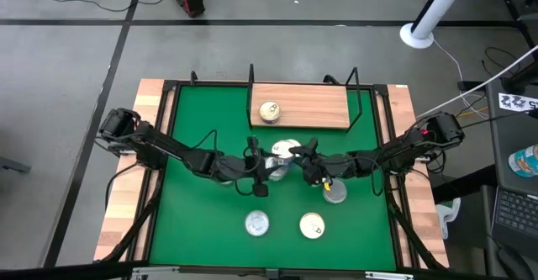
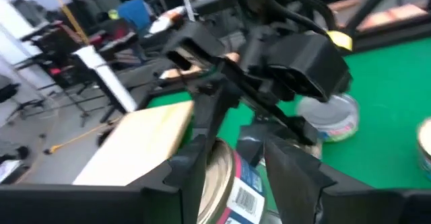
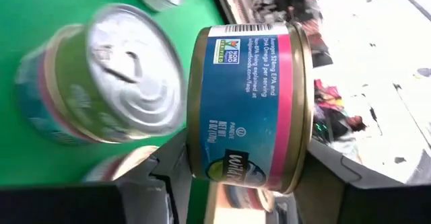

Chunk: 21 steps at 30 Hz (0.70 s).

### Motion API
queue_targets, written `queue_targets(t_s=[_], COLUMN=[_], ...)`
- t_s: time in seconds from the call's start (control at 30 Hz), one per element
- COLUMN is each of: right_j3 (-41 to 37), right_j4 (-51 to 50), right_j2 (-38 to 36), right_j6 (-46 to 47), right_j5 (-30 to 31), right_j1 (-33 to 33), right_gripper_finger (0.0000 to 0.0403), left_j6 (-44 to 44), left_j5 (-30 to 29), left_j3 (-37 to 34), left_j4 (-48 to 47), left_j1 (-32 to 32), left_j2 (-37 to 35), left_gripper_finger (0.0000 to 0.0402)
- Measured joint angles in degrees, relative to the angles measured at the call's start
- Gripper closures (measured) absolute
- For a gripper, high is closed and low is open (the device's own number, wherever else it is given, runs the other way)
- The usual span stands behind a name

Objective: Stack canned seafood by type on shelf
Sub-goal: Put the blue tuna can on the shelf

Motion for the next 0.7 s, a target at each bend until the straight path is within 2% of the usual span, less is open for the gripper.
queue_targets(t_s=[0.17,0.5,0.7], right_j3=[0.00,0.04,0.04], right_j4=[1.51,1.47,1.40], right_j2=[0.00,0.00,0.00], right_j6=[-0.13,-0.15,-3.86], right_j5=[1.23,1.52,1.50], right_j1=[-2.87,-12.66,-17.61], right_gripper_finger=[0.0210,0.0210,0.0210], left_j6=[0.00,-0.04,-0.11], left_j5=[-1.54,-2.41,-2.46], left_j3=[0.00,0.00,0.00], left_j4=[-0.21,-1.45,-3.42], left_j1=[0.00,0.00,0.00], left_j2=[-2.16,-4.02,-3.98], left_gripper_finger=[0.0261,0.0271,0.0271])
